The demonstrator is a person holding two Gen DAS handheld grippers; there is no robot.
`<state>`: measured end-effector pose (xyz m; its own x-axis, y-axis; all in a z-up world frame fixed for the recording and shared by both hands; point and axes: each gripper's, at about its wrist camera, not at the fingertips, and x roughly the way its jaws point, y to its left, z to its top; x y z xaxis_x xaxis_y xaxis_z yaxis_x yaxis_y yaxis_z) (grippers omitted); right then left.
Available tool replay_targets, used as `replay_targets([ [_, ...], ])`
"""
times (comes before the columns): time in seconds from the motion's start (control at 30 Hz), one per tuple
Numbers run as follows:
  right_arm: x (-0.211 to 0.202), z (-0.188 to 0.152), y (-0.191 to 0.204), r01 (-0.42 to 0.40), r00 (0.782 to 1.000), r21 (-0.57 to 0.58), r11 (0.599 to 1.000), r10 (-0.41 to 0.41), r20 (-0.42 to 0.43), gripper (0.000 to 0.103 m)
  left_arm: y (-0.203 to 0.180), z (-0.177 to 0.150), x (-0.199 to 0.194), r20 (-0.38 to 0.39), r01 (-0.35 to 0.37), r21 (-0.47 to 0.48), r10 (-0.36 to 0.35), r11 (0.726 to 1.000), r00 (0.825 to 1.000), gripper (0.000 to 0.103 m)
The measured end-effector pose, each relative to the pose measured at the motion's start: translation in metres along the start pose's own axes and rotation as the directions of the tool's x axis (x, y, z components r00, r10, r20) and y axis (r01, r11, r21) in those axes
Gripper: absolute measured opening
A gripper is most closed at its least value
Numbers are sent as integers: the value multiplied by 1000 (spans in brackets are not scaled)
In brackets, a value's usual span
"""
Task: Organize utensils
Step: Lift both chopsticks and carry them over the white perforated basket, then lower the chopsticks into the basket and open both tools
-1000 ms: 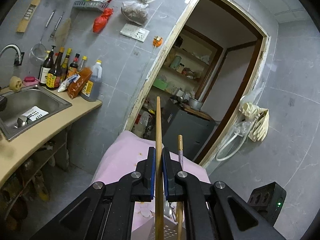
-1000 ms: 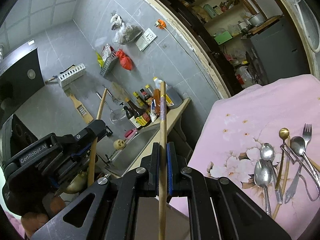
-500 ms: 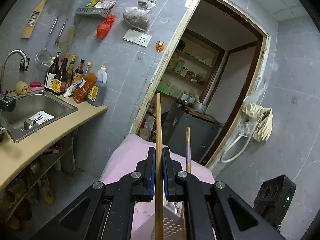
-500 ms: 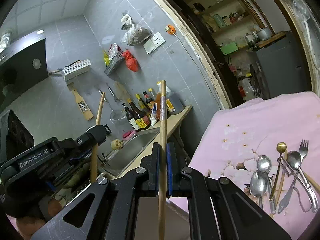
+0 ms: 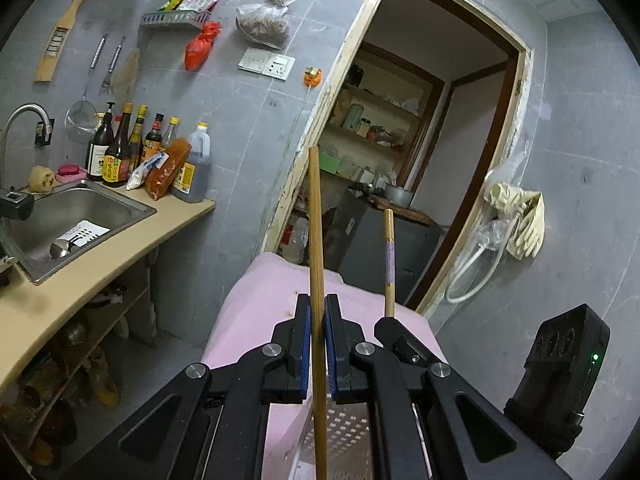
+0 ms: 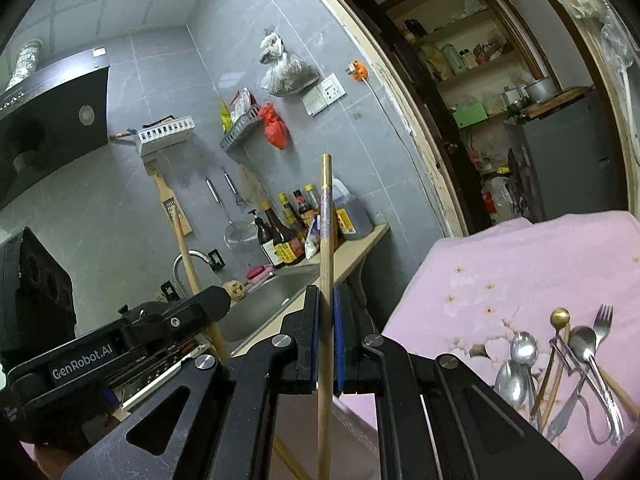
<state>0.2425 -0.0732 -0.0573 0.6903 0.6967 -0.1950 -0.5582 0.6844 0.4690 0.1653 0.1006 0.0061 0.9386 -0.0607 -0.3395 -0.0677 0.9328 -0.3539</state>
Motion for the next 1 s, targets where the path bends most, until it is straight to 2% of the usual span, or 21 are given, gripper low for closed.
replay_targets([
  [0.23,-7,-6,1,12,1000,-10,1000,-13,-18,7,-5,-5,3,-50,11,37,-9,999,999,8],
  [0.47,-5,-6,2,3,1000,-18,1000,-4,-31,7,2,-8,5,-83,7,18,-6,1000,997,8],
  [0.73,-6,-18,-1,17,997,-1,1000,-17,-81,7,3,-9,4,-95,22,7,-21,1000,995,8],
  [1.0,-8,-22,-6,39,995,24,999,-36,-92,8,2,-7,6,-102,41,3,-40,999,994,8],
])
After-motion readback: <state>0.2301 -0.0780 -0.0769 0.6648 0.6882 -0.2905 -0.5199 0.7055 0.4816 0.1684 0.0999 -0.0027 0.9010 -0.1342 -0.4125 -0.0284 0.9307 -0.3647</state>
